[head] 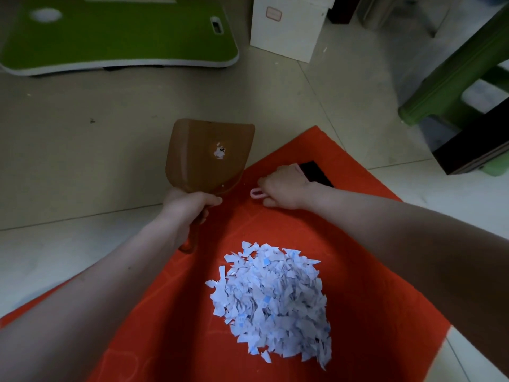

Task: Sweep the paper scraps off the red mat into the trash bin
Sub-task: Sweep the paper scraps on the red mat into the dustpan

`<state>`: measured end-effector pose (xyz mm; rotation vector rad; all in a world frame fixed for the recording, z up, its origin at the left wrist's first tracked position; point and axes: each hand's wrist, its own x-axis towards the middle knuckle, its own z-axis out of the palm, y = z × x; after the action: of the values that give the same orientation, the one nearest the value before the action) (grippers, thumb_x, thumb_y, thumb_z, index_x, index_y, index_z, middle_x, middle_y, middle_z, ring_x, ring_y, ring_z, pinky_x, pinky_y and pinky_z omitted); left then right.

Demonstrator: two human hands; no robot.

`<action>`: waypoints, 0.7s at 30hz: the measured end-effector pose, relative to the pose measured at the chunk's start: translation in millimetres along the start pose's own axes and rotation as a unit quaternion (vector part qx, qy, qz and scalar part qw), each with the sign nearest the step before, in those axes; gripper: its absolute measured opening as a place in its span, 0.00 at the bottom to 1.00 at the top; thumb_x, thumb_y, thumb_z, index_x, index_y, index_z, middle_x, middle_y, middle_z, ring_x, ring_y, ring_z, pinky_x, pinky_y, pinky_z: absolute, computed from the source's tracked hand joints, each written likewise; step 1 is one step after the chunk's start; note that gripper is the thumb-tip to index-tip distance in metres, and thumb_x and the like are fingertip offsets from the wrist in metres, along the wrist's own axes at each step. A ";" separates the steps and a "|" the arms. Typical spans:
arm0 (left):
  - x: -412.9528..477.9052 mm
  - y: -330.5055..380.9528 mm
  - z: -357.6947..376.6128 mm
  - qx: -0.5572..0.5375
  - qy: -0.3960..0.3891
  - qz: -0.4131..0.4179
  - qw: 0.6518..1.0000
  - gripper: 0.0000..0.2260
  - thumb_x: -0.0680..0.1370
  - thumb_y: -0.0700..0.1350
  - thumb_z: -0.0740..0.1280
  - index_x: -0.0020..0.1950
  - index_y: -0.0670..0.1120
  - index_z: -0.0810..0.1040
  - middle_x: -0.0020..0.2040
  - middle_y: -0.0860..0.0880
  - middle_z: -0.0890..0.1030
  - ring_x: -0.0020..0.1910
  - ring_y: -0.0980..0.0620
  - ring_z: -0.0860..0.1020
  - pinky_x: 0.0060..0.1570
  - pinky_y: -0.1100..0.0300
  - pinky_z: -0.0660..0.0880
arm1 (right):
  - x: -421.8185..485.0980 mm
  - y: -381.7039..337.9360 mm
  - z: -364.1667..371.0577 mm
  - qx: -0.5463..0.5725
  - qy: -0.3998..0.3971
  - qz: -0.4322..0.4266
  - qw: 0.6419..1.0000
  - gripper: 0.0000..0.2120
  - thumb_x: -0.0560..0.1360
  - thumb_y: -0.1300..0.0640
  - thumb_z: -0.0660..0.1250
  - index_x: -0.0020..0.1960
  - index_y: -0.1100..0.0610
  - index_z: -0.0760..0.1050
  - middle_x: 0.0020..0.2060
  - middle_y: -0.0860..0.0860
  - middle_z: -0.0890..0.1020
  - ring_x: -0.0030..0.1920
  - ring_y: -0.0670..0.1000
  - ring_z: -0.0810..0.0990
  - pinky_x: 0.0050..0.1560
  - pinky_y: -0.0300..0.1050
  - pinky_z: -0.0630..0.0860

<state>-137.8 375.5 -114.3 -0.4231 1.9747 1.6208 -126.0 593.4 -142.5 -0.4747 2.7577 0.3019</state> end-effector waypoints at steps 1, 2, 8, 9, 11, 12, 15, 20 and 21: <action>-1.5 0.4 -0.1 0.001 0.001 0.002 1.000 0.10 0.67 0.32 0.74 0.35 0.41 0.73 0.27 0.46 0.72 0.19 0.54 0.67 0.20 0.65 0.64 | -2.8 4.0 0.1 0.069 0.010 0.033 0.997 0.13 0.76 0.51 0.64 0.53 0.60 0.73 0.48 0.56 0.82 0.50 0.59 0.80 0.40 0.43 0.63; -2.5 0.1 -0.1 0.004 0.002 0.002 1.000 0.10 0.67 0.32 0.74 0.35 0.41 0.73 0.27 0.45 0.73 0.20 0.54 0.67 0.21 0.65 0.64 | -6.9 7.3 -1.5 0.138 0.019 0.066 0.988 0.11 0.76 0.52 0.64 0.52 0.60 0.73 0.47 0.55 0.81 0.50 0.59 0.80 0.39 0.43 0.63; -12.2 0.6 -0.5 0.019 0.002 -0.001 1.000 0.11 0.67 0.32 0.74 0.35 0.41 0.73 0.25 0.46 0.73 0.22 0.52 0.67 0.22 0.63 0.65 | -36.8 13.6 -20.5 0.214 0.017 0.089 0.973 0.10 0.74 0.54 0.64 0.39 0.58 0.67 0.31 0.51 0.71 0.37 0.56 0.72 0.36 0.48 0.65; -13.2 2.5 0.4 0.020 0.002 0.002 1.000 0.11 0.67 0.32 0.74 0.35 0.41 0.73 0.27 0.45 0.72 0.22 0.52 0.67 0.23 0.62 0.65 | -40.5 14.8 -20.0 0.249 0.026 0.095 0.963 0.09 0.73 0.55 0.65 0.39 0.59 0.69 0.32 0.54 0.74 0.36 0.57 0.74 0.37 0.51 0.68; -16.9 7.2 1.7 0.024 0.000 0.008 1.000 0.11 0.67 0.32 0.74 0.36 0.41 0.73 0.29 0.44 0.72 0.23 0.51 0.67 0.24 0.61 0.64 | -49.2 16.5 -21.3 0.294 0.040 0.114 0.948 0.07 0.72 0.56 0.64 0.39 0.59 0.71 0.34 0.57 0.78 0.37 0.58 0.76 0.39 0.53 0.72; -18.0 8.5 2.2 0.027 0.000 0.012 1.000 0.11 0.67 0.32 0.74 0.37 0.41 0.73 0.29 0.44 0.72 0.23 0.51 0.67 0.23 0.62 0.64 | -52.7 17.0 -22.3 0.307 0.046 0.124 0.942 0.07 0.73 0.57 0.64 0.39 0.59 0.71 0.35 0.57 0.78 0.37 0.58 0.76 0.41 0.54 0.72; -23.9 8.2 1.5 0.054 -0.001 0.013 0.998 0.11 0.67 0.32 0.75 0.37 0.41 0.73 0.27 0.44 0.71 0.22 0.51 0.67 0.20 0.64 0.65 | -62.1 16.1 -29.1 0.366 0.107 0.173 0.908 0.07 0.77 0.57 0.60 0.45 0.60 0.73 0.42 0.56 0.80 0.43 0.57 0.78 0.47 0.53 0.74; -25.8 6.7 -4.2 0.085 0.013 0.020 0.996 0.12 0.66 0.32 0.75 0.35 0.41 0.72 0.26 0.44 0.71 0.17 0.54 0.66 0.18 0.65 0.64 | -67.4 0.9 -41.1 0.310 0.077 0.187 0.929 0.12 0.80 0.52 0.55 0.50 0.60 0.73 0.45 0.56 0.80 0.48 0.58 0.78 0.46 0.49 0.73; -25.8 7.8 -5.6 0.083 0.016 0.022 0.996 0.12 0.67 0.32 0.75 0.35 0.41 0.72 0.26 0.44 0.71 0.18 0.53 0.67 0.18 0.65 0.64 | -67.5 -0.9 -38.3 0.261 0.073 0.183 0.945 0.13 0.80 0.52 0.55 0.51 0.59 0.73 0.47 0.56 0.79 0.50 0.59 0.77 0.45 0.48 0.71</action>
<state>-122.6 369.3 -92.1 -0.3457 2.1368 1.4702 -76.3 602.1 -83.6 0.1606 2.8957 -0.3971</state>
